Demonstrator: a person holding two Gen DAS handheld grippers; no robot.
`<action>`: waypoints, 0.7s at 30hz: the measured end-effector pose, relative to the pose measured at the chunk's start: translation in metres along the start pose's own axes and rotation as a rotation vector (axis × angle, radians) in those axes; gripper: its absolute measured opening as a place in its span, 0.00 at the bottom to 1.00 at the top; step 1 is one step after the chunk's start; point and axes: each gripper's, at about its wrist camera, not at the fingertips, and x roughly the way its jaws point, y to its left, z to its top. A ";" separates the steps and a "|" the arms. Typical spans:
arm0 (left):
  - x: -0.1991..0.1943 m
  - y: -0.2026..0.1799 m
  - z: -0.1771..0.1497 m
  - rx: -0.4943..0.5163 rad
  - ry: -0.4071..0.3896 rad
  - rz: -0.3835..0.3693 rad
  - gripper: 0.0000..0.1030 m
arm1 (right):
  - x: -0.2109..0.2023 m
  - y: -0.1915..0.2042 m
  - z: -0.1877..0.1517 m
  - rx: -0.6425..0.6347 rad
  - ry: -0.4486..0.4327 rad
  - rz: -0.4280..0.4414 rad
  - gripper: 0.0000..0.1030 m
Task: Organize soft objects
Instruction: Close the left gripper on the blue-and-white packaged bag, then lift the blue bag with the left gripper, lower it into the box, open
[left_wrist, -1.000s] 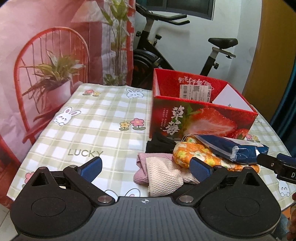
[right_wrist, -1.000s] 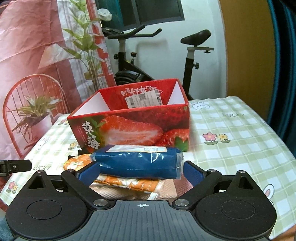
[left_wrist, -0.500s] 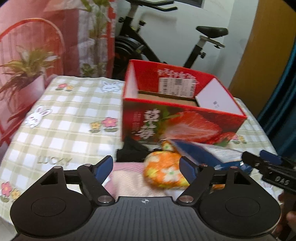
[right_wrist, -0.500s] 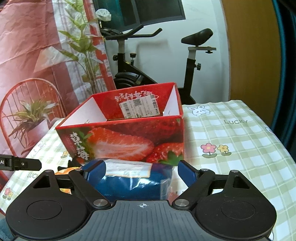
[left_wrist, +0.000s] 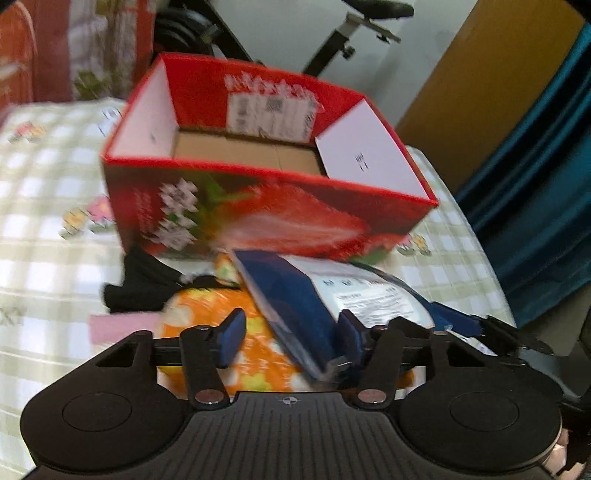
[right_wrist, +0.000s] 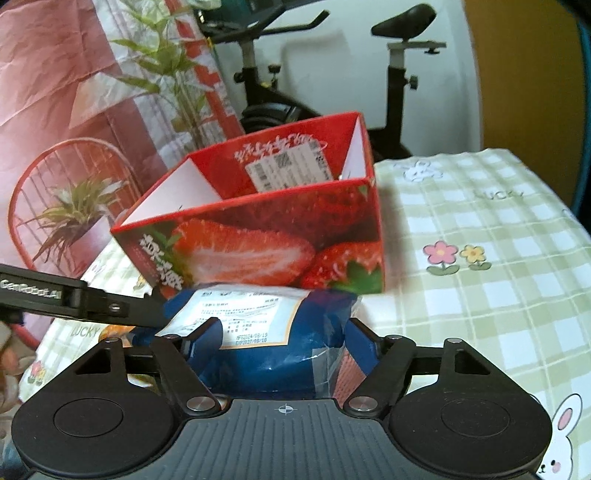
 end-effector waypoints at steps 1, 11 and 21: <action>0.003 0.002 0.000 -0.011 0.013 -0.020 0.52 | 0.001 0.000 0.000 -0.004 0.007 0.007 0.64; 0.026 0.008 0.006 -0.029 0.070 -0.094 0.47 | 0.010 -0.003 0.002 -0.046 0.075 0.062 0.52; 0.018 0.011 0.012 -0.008 0.063 -0.110 0.46 | -0.002 0.000 0.008 -0.069 0.055 0.087 0.26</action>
